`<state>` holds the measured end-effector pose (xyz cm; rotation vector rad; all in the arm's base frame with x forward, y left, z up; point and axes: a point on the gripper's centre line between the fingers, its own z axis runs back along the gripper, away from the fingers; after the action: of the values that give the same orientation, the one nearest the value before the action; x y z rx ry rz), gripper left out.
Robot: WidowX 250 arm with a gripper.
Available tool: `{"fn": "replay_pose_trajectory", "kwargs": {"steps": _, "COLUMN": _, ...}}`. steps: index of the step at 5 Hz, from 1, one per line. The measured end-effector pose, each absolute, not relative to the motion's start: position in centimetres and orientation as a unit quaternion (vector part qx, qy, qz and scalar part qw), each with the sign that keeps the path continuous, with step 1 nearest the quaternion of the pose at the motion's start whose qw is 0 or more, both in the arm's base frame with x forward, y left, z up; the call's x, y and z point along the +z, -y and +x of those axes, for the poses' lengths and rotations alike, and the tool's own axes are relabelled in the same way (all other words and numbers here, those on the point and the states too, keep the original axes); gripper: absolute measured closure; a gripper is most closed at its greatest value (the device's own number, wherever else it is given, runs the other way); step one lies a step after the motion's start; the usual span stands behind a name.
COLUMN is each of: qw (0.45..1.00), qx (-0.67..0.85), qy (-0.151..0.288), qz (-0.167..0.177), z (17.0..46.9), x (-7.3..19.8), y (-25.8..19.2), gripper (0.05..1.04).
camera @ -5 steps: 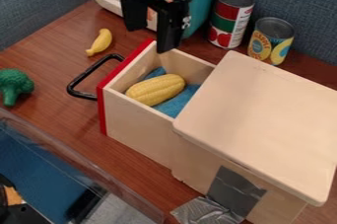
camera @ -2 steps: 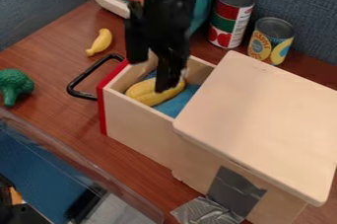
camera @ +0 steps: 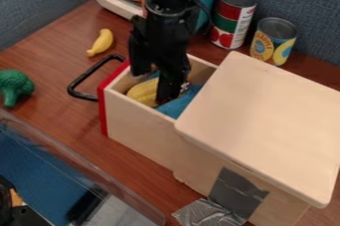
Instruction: Take the corn out of the drawer and put it on the left side of the table
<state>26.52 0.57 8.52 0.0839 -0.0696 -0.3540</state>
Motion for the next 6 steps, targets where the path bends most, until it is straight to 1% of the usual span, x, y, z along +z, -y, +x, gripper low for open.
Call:
{"fn": "replay_pose_trajectory", "kwargs": {"steps": 2, "qw": 0.982, "qx": -0.182, "qy": 0.020, "qz": 0.044, "z": 26.7, "x": 7.4, "y": -0.7, "gripper": 0.083}}
{"fn": "replay_pose_trajectory", "kwargs": {"steps": 3, "qw": 0.983, "qx": -0.179, "qy": 0.005, "qz": 0.044, "z": 26.9, "x": 6.6, "y": -1.3, "gripper": 0.143}}
{"fn": "replay_pose_trajectory", "kwargs": {"steps": 4, "qw": 0.986, "qx": -0.165, "qy": -0.002, "qz": 0.038, "z": 27.2, "x": 6.1, "y": -2.0, "gripper": 0.440}}
{"fn": "replay_pose_trajectory", "kwargs": {"steps": 5, "qw": 0.986, "qx": -0.163, "qy": -0.005, "qz": 0.031, "z": 27.2, "x": 6.2, "y": -2.1, "gripper": 0.522}}
{"fn": "replay_pose_trajectory", "kwargs": {"steps": 6, "qw": 0.985, "qx": -0.172, "qy": -0.010, "qz": -0.010, "z": 27.0, "x": 6.9, "y": -2.0, "gripper": 0.522}}
